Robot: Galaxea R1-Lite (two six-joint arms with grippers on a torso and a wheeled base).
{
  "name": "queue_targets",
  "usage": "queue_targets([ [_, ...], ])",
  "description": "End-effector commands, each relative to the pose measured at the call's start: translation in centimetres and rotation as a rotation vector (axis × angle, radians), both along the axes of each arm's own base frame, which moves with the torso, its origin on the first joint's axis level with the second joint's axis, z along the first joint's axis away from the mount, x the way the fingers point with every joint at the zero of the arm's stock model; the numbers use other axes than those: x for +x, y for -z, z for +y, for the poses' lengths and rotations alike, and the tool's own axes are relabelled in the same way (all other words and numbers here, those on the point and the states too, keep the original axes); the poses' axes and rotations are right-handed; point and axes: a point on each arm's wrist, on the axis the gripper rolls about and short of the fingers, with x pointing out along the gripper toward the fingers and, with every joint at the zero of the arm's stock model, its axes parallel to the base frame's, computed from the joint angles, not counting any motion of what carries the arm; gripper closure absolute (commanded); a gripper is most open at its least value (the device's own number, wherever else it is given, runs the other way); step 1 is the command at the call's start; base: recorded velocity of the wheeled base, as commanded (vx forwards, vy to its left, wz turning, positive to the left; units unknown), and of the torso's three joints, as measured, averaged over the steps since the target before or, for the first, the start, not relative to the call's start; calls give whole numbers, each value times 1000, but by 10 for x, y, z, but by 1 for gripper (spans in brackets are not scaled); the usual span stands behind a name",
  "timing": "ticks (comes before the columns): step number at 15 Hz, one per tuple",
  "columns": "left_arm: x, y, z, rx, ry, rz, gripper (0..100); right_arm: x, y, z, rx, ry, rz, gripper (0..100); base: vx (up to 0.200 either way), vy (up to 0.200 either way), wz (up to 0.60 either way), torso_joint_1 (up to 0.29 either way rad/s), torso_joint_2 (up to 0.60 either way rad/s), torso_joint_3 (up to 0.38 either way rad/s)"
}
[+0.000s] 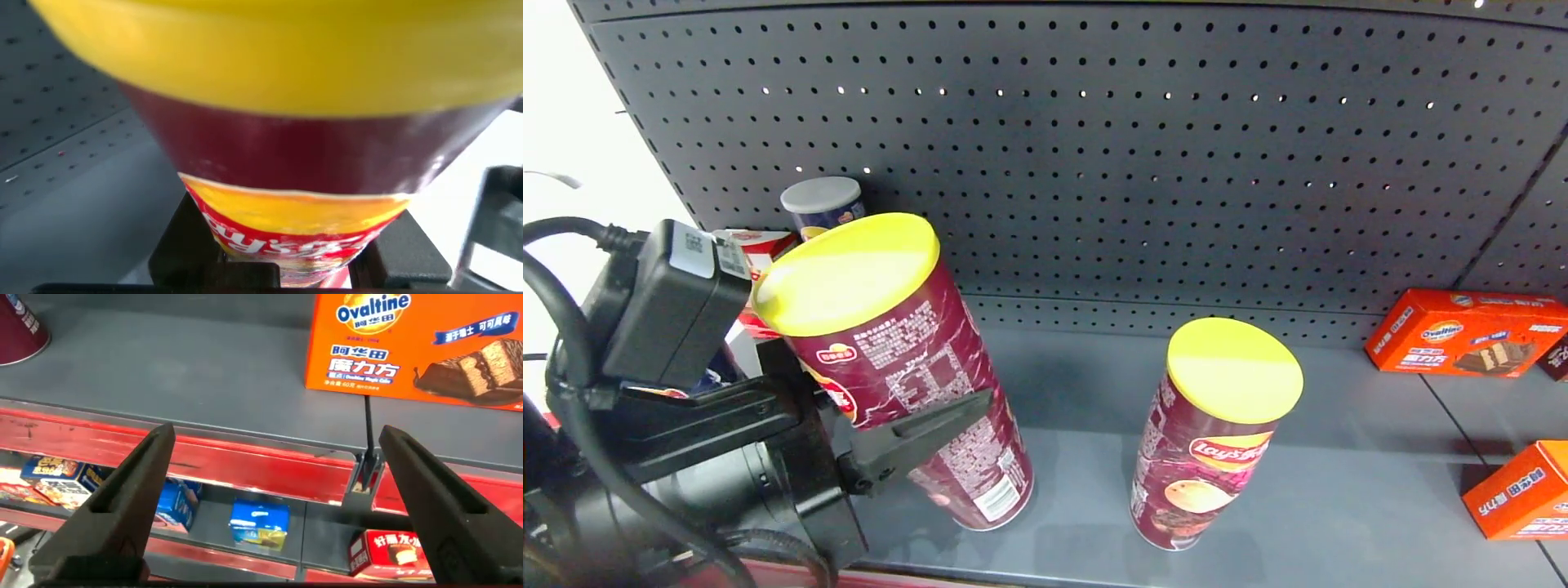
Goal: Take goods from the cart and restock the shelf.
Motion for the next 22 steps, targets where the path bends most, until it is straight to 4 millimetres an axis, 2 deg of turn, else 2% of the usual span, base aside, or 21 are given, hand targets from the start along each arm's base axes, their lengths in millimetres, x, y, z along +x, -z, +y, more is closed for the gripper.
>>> queue_targets([
  [1,8,-2,-6,-15,-6,24,100,0,0,0,-1,0,6,0,0,0,0,0,0,0],
  [3,22,-4,-6,10,-51,60,100,0,0,0,-1,0,6,0,0,0,0,0,0,0],
  [6,40,-15,-19,18,-67,69,100,0,0,0,-1,0,6,0,0,0,0,0,0,0],
  [8,54,-23,-28,47,-197,87,100,0,0,0,-1,0,6,0,0,0,0,0,0,0],
  [13,65,-16,-58,81,-318,146,100,0,0,0,-1,0,6,0,0,0,0,0,0,0],
  [14,65,-16,-58,81,-318,146,100,0,0,0,-1,0,6,0,0,0,0,0,0,0],
  [15,70,-12,-75,15,-350,178,100,0,0,0,-1,0,6,0,0,0,0,0,0,0],
  [19,74,-5,-98,-11,-344,151,100,0,0,0,-1,0,6,0,0,0,0,0,0,0],
  [22,87,9,-112,3,-368,134,100,0,0,0,-1,0,6,0,0,0,0,0,0,0],
])
